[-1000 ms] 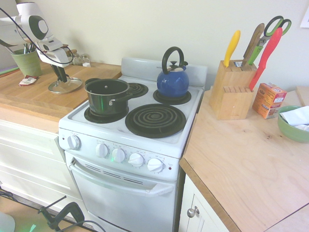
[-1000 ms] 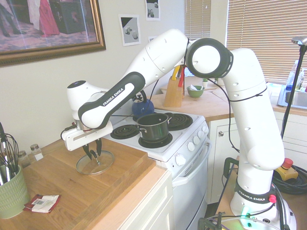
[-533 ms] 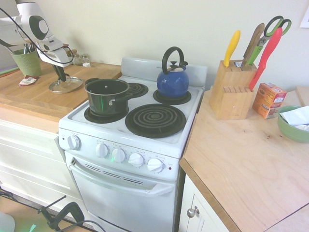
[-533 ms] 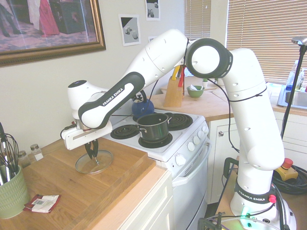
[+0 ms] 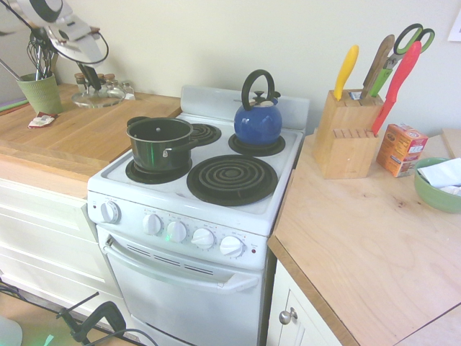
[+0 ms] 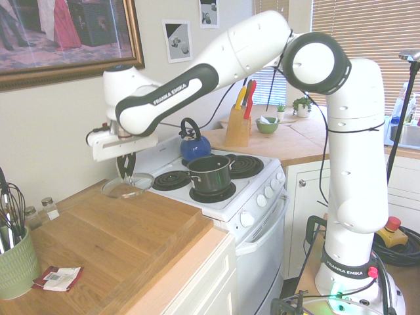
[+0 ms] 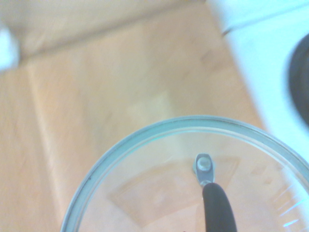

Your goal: Cover the lid of the pot

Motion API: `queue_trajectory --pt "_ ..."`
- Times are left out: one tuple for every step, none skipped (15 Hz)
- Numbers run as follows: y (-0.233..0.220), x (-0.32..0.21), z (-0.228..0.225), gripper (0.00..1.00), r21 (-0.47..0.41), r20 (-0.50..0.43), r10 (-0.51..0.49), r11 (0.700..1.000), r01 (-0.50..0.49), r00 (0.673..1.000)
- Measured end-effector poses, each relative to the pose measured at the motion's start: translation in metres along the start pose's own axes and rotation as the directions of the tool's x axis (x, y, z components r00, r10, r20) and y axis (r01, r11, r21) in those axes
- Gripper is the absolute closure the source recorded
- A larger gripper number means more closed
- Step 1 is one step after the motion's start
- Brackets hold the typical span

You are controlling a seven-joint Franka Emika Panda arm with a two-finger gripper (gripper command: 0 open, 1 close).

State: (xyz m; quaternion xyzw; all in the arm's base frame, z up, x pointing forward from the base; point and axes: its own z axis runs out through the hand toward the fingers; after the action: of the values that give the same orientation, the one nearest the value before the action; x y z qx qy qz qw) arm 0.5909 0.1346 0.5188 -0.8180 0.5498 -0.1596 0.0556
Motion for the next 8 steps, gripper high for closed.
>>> queue_trajectory --pt "0.007 0.017 -0.015 1.0 0.002 -0.013 0.021 1.0 -0.021 1.0" --pt "0.017 0.033 -0.028 1.0 0.003 -0.025 0.044 0.999 -0.044 0.999" --pt "0.03 0.047 -0.038 1.0 0.002 -0.036 0.068 0.998 -0.068 0.997" --pt "0.048 0.059 -0.046 1.0 0.001 -0.047 0.091 0.996 -0.091 0.995" --pt "0.066 0.07 -0.052 1.0 -0.003 -0.056 0.113 0.994 -0.114 0.992" --pt "0.085 0.079 -0.056 1.0 -0.008 -0.065 0.135 0.991 -0.136 0.989" --pt "0.103 0.088 -0.06 1.0 -0.014 -0.072 0.158 0.987 -0.159 0.985" --pt "0.122 0.097 -0.063 1.0 -0.018 -0.08 0.18 0.983 -0.182 0.98"
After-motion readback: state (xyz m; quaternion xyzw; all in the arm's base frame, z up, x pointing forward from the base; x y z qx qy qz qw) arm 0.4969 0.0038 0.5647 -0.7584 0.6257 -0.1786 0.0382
